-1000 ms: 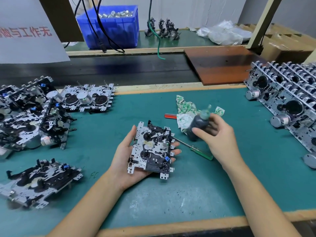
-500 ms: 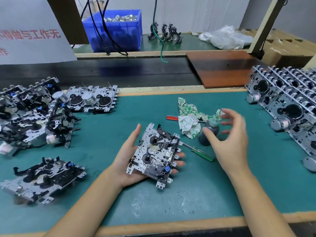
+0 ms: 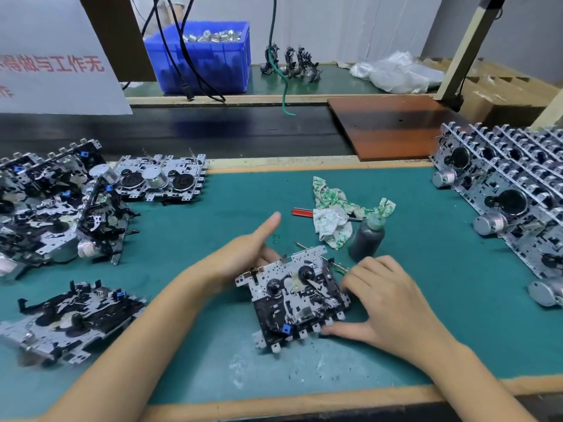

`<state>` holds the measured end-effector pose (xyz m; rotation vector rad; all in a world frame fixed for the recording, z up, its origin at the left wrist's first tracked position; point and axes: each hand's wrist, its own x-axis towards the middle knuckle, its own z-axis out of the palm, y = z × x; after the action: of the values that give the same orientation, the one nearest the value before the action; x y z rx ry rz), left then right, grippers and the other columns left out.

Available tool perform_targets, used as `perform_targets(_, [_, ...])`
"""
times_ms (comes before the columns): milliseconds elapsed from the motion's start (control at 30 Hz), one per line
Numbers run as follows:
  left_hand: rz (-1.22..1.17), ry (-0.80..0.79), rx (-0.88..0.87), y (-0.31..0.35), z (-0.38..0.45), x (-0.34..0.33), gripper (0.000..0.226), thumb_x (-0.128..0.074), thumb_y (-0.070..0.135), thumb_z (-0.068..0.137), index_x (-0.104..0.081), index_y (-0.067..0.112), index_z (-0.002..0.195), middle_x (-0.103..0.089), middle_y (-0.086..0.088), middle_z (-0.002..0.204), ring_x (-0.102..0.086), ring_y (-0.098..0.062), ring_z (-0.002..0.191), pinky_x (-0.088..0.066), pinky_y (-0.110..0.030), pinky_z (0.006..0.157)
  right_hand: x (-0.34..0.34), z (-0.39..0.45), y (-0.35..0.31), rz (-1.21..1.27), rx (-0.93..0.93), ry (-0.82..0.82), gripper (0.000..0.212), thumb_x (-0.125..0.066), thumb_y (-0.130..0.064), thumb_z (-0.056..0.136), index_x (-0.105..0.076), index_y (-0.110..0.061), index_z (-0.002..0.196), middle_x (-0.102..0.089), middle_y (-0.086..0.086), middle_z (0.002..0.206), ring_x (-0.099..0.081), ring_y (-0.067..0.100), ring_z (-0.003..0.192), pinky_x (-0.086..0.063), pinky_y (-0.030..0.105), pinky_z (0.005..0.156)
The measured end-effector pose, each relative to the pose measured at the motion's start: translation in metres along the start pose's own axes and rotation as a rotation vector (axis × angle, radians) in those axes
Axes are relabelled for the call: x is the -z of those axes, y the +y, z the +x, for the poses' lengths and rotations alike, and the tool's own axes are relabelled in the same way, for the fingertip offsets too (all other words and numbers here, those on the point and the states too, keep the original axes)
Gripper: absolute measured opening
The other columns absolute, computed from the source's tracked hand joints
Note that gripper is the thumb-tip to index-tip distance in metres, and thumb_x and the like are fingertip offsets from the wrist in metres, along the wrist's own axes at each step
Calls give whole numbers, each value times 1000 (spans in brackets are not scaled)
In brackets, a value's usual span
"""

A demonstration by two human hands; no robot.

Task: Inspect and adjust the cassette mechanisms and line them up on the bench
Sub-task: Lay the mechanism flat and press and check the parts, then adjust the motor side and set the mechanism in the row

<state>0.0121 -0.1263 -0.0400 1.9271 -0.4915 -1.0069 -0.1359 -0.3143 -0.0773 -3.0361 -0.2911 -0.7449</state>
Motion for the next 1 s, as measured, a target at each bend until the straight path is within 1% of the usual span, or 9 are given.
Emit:
perform_targets(33, [116, 192, -59, -4, -3, 1, 81, -21, 78, 79, -72, 18, 60, -67, 8, 59, -62, -13, 67, -39, -27, 70, 0, -2, -1, 23, -25, 8, 64, -48, -77, 74, -59, -14, 68, -55, -5, 67, -53, 20, 65, -40, 33, 69])
perform_targets(100, [535, 552, -97, -14, -17, 1, 88, -11, 81, 76, -62, 12, 57, -60, 0, 54, -56, -25, 64, -38, -33, 63, -1, -4, -3, 66, -58, 8, 64, -49, -77, 73, -58, -14, 67, -53, -6, 65, -51, 19, 63, -36, 31, 68])
perform_targets(167, [749, 678, -154, -33, -46, -11, 89, -4, 91, 67, -51, 17, 55, -49, -1, 48, -49, -21, 54, -36, -34, 54, -3, -5, -5, 113, -69, 4, 62, -51, -75, 74, -58, -14, 69, -51, -6, 66, -47, 16, 61, -34, 28, 64])
perform_targets(267, [882, 526, -152, -48, -72, -38, 86, 7, 98, 48, -42, 30, 68, -53, 6, 59, -55, -13, 64, -36, -27, 57, -2, -5, -9, 177, -95, 11, 57, -52, -70, 74, -58, -13, 72, -50, -6, 66, -45, 14, 57, -32, 24, 58])
perform_targets(367, [949, 589, -175, -54, -68, -49, 91, 1, 100, 45, -47, 35, 87, -60, 10, 77, -61, -9, 85, -39, -23, 68, 0, -4, -14, 158, -109, -6, 53, -51, -67, 73, -52, -15, 66, -45, -8, 59, -43, 13, 50, -30, 25, 47])
perform_targets(467, [916, 636, -249, -52, -61, -49, 79, -26, 95, 58, -60, 25, 67, -59, 2, 53, -63, -18, 57, -43, -29, 51, 1, -6, -16, 120, -103, -30, 52, -49, -66, 74, -44, -16, 60, -39, -9, 53, -39, 14, 43, -23, 20, 41])
perform_targets(567, [901, 685, -353, -56, -56, -49, 69, -40, 85, 58, -54, 18, 46, -48, -1, 35, -52, -23, 35, -35, -23, 37, 0, -7, -17, 114, -106, -18, 51, -49, -64, 76, -44, -16, 57, -37, -8, 50, -34, 13, 41, -21, 19, 40])
perform_targets(833, [900, 821, -556, -58, -43, -49, 65, -49, 72, 64, -39, 12, 41, -33, -2, 30, -36, -21, 23, -27, -18, 32, 0, -11, -17, 239, -138, -35, 56, -56, -67, 69, -44, -14, 57, -41, -6, 50, -39, 17, 40, -32, 24, 37])
perform_targets(1000, [887, 730, -598, -62, -44, -43, 69, -49, 79, 63, -41, 13, 45, -35, 0, 33, -41, -21, 28, -27, -20, 34, -1, -9, -20, 244, -176, 4, 47, -56, -55, 71, -45, -12, 57, -39, -3, 49, -37, 20, 39, -31, 21, 37])
